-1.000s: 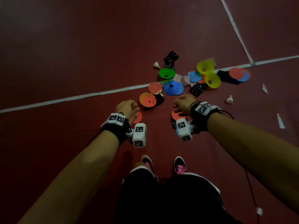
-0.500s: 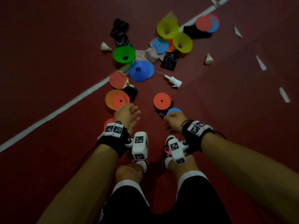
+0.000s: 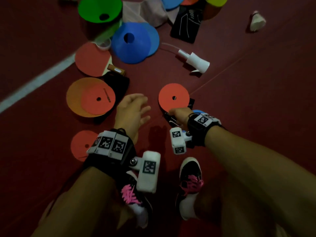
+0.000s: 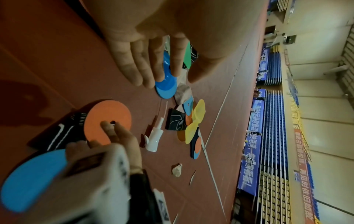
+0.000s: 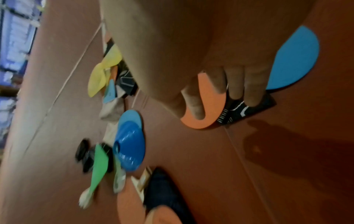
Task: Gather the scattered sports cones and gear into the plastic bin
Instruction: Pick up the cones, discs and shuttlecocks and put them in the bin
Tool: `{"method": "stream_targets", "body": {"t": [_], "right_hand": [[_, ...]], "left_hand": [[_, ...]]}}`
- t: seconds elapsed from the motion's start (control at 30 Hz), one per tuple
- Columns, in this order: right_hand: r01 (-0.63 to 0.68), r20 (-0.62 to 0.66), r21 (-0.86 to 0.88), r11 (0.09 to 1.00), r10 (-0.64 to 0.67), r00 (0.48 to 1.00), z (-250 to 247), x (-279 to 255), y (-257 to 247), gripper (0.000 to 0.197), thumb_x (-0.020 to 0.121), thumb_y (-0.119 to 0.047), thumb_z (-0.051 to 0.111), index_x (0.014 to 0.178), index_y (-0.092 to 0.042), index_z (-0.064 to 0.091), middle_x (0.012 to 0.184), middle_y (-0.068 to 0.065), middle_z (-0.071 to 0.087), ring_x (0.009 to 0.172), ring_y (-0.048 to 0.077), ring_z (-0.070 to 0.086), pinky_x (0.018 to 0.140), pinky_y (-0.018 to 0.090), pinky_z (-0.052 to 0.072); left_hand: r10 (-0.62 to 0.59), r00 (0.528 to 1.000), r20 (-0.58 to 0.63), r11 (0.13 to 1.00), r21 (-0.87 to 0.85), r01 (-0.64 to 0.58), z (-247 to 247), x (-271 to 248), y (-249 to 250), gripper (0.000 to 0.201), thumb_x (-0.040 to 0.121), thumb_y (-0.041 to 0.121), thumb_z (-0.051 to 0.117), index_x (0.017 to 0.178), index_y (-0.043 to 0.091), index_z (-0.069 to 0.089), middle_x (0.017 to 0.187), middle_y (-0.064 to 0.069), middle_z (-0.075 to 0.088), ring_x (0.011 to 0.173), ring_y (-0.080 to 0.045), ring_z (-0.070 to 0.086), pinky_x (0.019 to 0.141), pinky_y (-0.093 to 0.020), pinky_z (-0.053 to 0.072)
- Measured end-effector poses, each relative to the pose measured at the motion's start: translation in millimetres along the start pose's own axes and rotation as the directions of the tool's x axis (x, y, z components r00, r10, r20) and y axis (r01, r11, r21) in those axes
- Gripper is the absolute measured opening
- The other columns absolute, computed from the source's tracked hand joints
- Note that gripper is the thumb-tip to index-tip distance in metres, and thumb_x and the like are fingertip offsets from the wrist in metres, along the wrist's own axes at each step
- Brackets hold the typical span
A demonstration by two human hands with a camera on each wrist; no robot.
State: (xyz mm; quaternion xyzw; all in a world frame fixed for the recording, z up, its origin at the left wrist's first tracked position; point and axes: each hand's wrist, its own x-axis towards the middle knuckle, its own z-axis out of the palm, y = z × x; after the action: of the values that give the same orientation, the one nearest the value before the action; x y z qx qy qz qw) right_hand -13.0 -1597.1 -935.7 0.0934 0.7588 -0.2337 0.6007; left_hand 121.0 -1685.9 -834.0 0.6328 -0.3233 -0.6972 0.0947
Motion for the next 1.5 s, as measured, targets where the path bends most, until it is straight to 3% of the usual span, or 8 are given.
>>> {"method": "stream_targets", "body": {"t": [0.3,0.53,0.77,0.93,1.13,1.33,1.4,1.5], "right_hand": [[0.139,-0.027,-0.133,0.981,-0.143,0.989,3.7,114.2,-35.2,0.045,0.102,-0.025,0.044,0.142,-0.003,0.043,0.143,0.017,0.047,0.129,0.031,0.049,0.076,0.029,0.047],[0.217,-0.059,-0.139,0.966,-0.227,0.972,-4.6,100.7,-56.8,0.024,0.095,-0.010,0.055,0.075,-0.021,0.046,0.084,0.000,0.052,0.085,0.019,0.055,0.057,0.020,0.044],[0.694,-0.320,0.045,0.719,-0.648,0.692,7.7,29.2,-91.6,0.051,0.075,0.003,0.063,0.108,-0.023,0.036,0.089,0.000,0.054,0.083,0.023,0.061,0.075,0.044,0.057],[0.685,-0.123,0.375,0.624,-0.699,0.704,5.9,-8.7,-99.0,0.047,0.081,0.016,0.058,0.109,-0.020,0.047,0.081,0.003,0.065,0.070,0.022,0.062,0.066,0.039,0.052],[0.606,0.083,0.523,0.599,-0.743,0.664,-6.3,-20.0,-86.8,0.011,0.093,-0.004,0.055,0.091,-0.013,0.060,0.068,0.001,0.064,0.057,0.013,0.059,0.061,0.031,0.051],[0.500,-0.145,-0.029,0.865,-0.499,0.855,5.0,60.2,-60.8,0.051,0.095,-0.056,0.041,0.075,-0.014,0.064,0.073,0.009,0.068,0.070,0.027,0.062,0.071,0.045,0.053],[0.385,-0.079,-0.594,0.707,-0.528,0.846,1.3,84.3,-41.8,0.029,0.091,-0.040,0.053,0.107,-0.020,0.067,0.113,0.011,0.066,0.099,0.030,0.062,0.090,0.039,0.051],[0.193,-0.004,-0.887,0.419,-0.425,0.905,-3.0,108.5,-16.3,0.075,0.087,-0.023,0.062,0.150,-0.036,0.024,0.159,0.015,0.013,0.136,0.039,0.036,0.107,0.041,0.041]], "left_hand": [[0.197,0.979,0.061,0.978,-0.077,-0.192,22.3,70.1,37.4,0.002,0.091,0.023,0.058,0.089,0.024,0.057,0.091,0.002,0.060,0.083,-0.013,0.061,0.066,-0.029,0.047],[0.274,0.955,0.117,0.959,0.040,-0.280,19.5,72.0,43.0,0.004,0.088,0.027,0.062,0.088,0.024,0.060,0.095,0.002,0.063,0.091,-0.016,0.063,0.069,-0.031,0.048],[0.479,0.861,0.168,0.785,0.356,-0.506,21.1,93.9,38.0,0.039,0.078,0.023,0.077,0.111,0.021,0.057,0.113,-0.002,0.056,0.086,-0.009,0.056,0.063,-0.017,0.044],[0.457,0.855,0.244,0.629,0.590,-0.505,18.0,107.6,44.0,0.111,0.047,0.064,0.078,0.145,0.042,0.030,0.150,-0.002,0.034,0.133,-0.024,0.040,0.107,-0.042,0.039],[0.382,0.803,0.457,0.738,0.373,-0.563,31.8,101.7,34.9,0.098,0.064,0.021,0.088,0.143,0.027,0.030,0.116,0.008,0.059,0.096,-0.008,0.062,0.076,-0.019,0.053],[0.563,0.716,0.414,0.534,0.478,-0.697,33.2,100.7,37.5,0.048,0.072,0.023,0.078,0.105,0.031,0.044,0.089,0.013,0.055,0.081,-0.006,0.057,0.064,-0.022,0.043],[0.547,0.739,0.394,0.558,0.486,-0.672,27.8,100.3,35.5,0.044,0.074,0.022,0.076,0.102,0.030,0.043,0.088,0.010,0.055,0.081,-0.010,0.058,0.068,-0.028,0.046],[0.543,0.735,0.406,0.551,0.489,-0.676,20.7,97.9,32.7,0.043,0.073,0.025,0.078,0.101,0.031,0.046,0.087,0.010,0.057,0.079,-0.008,0.057,0.074,-0.030,0.047]]}}
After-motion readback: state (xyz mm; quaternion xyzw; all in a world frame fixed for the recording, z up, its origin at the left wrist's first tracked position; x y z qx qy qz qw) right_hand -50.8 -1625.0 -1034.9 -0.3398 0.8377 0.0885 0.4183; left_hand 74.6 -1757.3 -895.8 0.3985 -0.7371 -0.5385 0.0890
